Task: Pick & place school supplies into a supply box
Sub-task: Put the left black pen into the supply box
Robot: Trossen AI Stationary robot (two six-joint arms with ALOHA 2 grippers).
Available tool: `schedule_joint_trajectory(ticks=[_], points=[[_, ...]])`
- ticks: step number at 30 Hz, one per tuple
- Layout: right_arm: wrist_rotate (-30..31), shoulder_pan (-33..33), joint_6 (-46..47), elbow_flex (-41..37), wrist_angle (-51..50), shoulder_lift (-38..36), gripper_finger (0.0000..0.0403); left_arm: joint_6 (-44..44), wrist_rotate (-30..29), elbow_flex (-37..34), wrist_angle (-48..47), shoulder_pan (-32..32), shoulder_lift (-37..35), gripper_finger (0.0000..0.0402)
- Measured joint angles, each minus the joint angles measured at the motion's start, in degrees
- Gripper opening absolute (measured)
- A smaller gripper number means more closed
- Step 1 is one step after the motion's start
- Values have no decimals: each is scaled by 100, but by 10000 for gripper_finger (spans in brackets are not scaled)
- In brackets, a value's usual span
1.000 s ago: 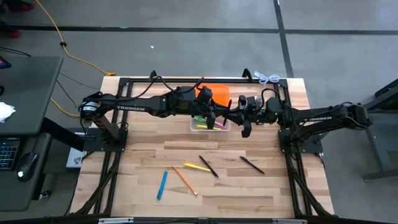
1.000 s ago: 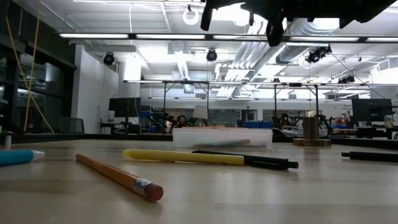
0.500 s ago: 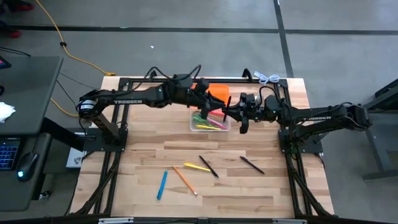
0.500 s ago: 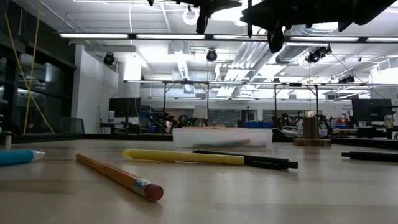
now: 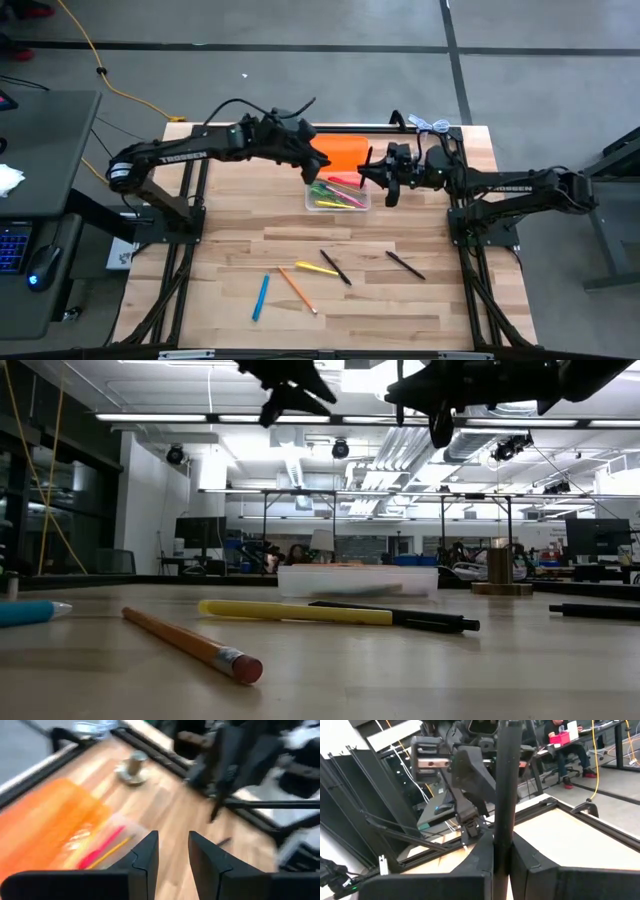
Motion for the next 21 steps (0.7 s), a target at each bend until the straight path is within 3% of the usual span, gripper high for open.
schedule_joint_trajectory(ticks=[10, 21], points=[[42, -6, -676, 727, -1319, -3, 10, 107, -915, 0, -1156, -339, -378, 133], [251, -29, -1031, 1243, -2186, -4, 11, 67, -1925, -88, -1528, -982, -733, 134]])
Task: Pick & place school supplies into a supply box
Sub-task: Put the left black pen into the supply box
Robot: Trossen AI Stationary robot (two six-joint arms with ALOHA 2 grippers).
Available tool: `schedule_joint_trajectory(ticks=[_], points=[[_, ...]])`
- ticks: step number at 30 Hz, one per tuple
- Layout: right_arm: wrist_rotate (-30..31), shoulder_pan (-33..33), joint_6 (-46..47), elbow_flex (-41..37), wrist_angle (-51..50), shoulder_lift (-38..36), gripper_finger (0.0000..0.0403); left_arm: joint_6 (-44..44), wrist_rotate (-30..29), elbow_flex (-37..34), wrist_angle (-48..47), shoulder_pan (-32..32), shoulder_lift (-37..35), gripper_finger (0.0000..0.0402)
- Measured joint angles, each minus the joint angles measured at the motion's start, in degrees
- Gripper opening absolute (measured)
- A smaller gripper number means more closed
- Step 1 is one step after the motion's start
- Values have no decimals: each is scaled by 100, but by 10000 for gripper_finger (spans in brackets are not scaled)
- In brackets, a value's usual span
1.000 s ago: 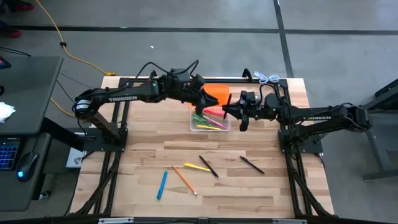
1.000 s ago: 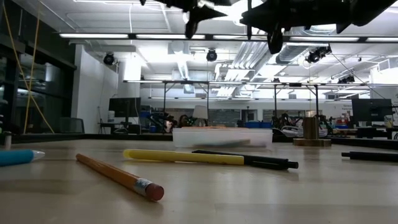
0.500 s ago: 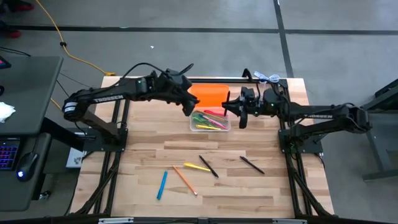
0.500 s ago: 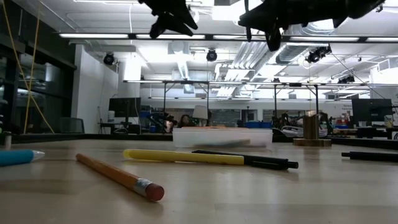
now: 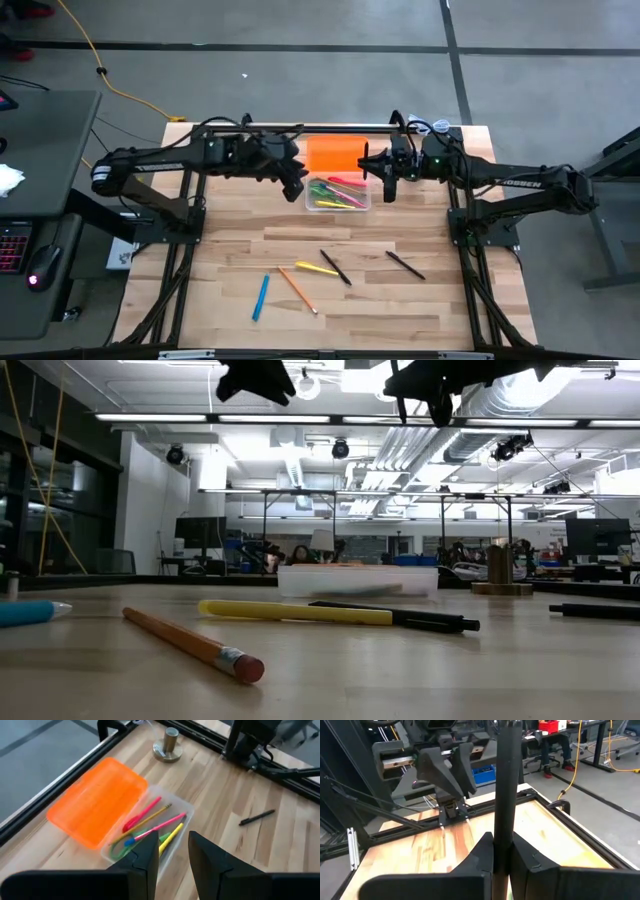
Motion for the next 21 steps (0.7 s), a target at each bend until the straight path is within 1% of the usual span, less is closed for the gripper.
schedule_joint_trajectory(ticks=[4, 10, 14, 17, 21], points=[[0, 0, 0, 0, -42, 0, 11, -263, -139, -677, 495, -160, -438, 134], [10, 0, 0, -4, -95, 52, 11, -818, -156, -1988, 1688, -326, -1274, 134], [-23, 1, 1, -5, -81, 246, 10, -1010, -291, -2726, 2319, -493, -1733, 134], [-22, 13, 28, -7, -85, 480, 11, -1157, -356, -3104, 2617, -638, -1937, 134], [-46, 15, -6, 170, -215, 914, 11, -1408, -664, -3502, 2773, -832, -2137, 134]])
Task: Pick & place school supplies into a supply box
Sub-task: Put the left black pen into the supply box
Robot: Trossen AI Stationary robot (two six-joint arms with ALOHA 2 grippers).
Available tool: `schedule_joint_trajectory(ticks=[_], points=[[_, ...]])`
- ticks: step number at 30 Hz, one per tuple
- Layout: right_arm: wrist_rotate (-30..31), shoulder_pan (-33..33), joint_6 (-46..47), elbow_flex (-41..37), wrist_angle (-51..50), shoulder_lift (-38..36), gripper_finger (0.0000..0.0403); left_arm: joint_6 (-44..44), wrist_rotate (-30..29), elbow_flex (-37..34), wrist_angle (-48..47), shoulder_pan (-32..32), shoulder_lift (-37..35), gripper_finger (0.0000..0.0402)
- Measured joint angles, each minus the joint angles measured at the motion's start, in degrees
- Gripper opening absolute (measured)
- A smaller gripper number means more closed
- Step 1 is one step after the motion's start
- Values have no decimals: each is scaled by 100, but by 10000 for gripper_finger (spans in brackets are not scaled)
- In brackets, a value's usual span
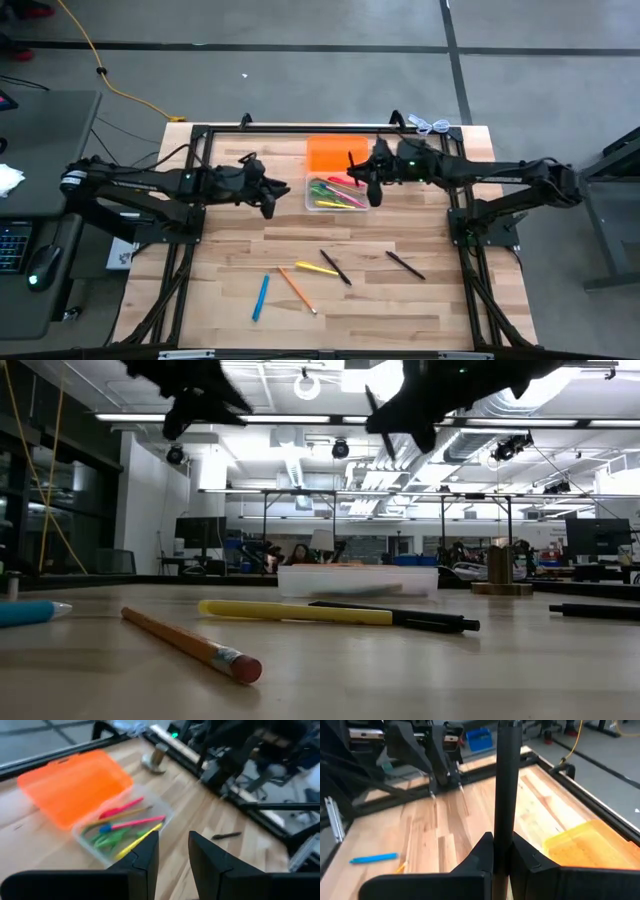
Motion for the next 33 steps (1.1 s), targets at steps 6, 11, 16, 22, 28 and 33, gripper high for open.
schedule_joint_trajectory(ticks=[6, 11, 16, 22, 28, 33], points=[[27, 51, -354, 715, -656, 721, 12, -344, -306, -344, -70, -286, -31, 134], [265, 167, -896, 1574, -1568, 1388, 12, -652, -587, -608, -54, -554, -28, 133], [593, 301, -1398, 2397, -2405, 1988, 14, -792, -981, -771, -27, -853, -27, 133], [614, 302, -1623, 2912, -2807, 2421, 17, -811, -1404, -1062, 329, -1228, -28, 133], [629, 297, -1643, 2937, -2862, 2472, 14, -942, -1702, -1292, 340, -1528, -198, 133], [555, 297, -1642, 2938, -2867, 2472, 16, -865, -1694, -1535, 341, -1565, -591, 133]])
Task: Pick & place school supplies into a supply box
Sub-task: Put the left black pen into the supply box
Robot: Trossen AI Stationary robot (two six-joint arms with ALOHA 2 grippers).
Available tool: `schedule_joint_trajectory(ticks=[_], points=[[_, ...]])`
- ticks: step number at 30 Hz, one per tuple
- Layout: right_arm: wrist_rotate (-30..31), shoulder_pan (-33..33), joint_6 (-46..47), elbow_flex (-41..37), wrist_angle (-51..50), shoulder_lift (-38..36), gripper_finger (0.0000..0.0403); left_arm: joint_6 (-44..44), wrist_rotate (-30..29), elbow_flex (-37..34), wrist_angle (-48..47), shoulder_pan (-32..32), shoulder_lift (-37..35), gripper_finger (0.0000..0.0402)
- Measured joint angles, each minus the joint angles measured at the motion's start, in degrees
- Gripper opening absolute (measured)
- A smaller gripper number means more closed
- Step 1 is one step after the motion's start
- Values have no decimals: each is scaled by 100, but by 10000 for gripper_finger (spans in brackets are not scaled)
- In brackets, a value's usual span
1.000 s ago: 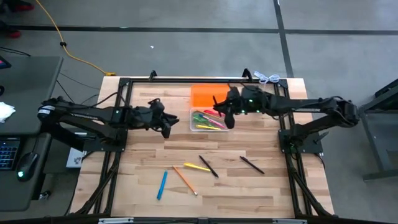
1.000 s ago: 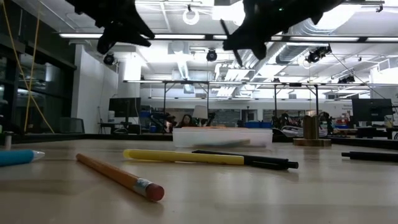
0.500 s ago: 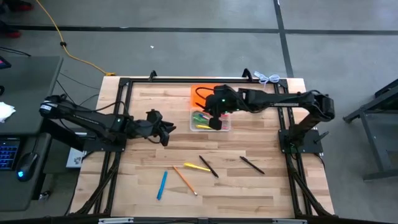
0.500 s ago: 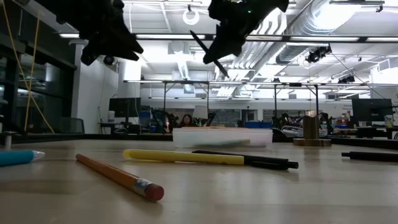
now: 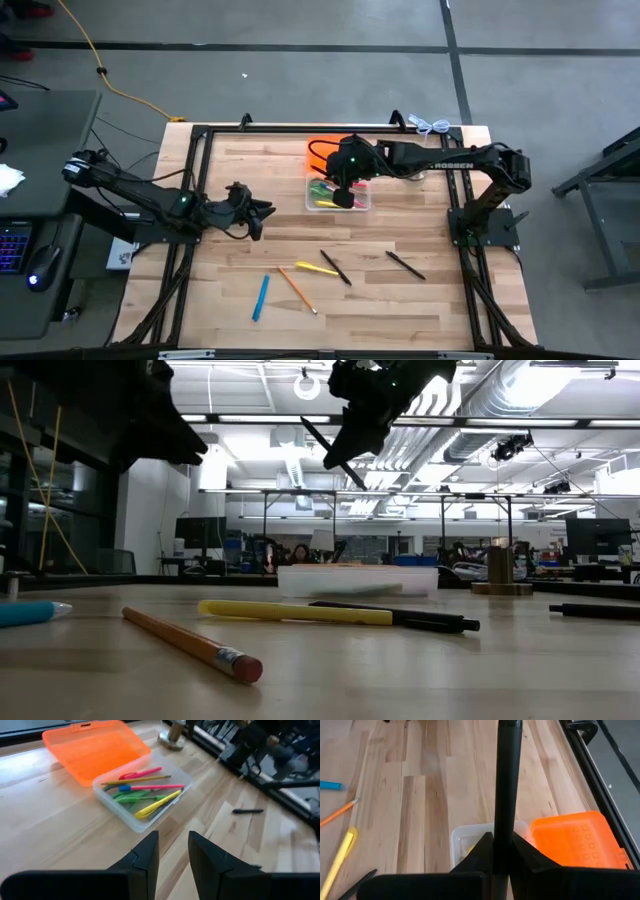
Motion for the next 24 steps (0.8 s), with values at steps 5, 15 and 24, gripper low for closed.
schedule_joint_trajectory(ticks=[5, 15, 24], points=[[-46, 0, 2, -2, 0, 0, 14, 376, 293, -344, 239, 2, -557, 133], [-248, 2, 44, -2, 35, 238, 17, 633, 716, -1001, 267, 4, -1840, 133], [-255, -13, 112, -4, 9, 711, 18, 908, 1040, -1402, 288, 4, -2839, 133]])
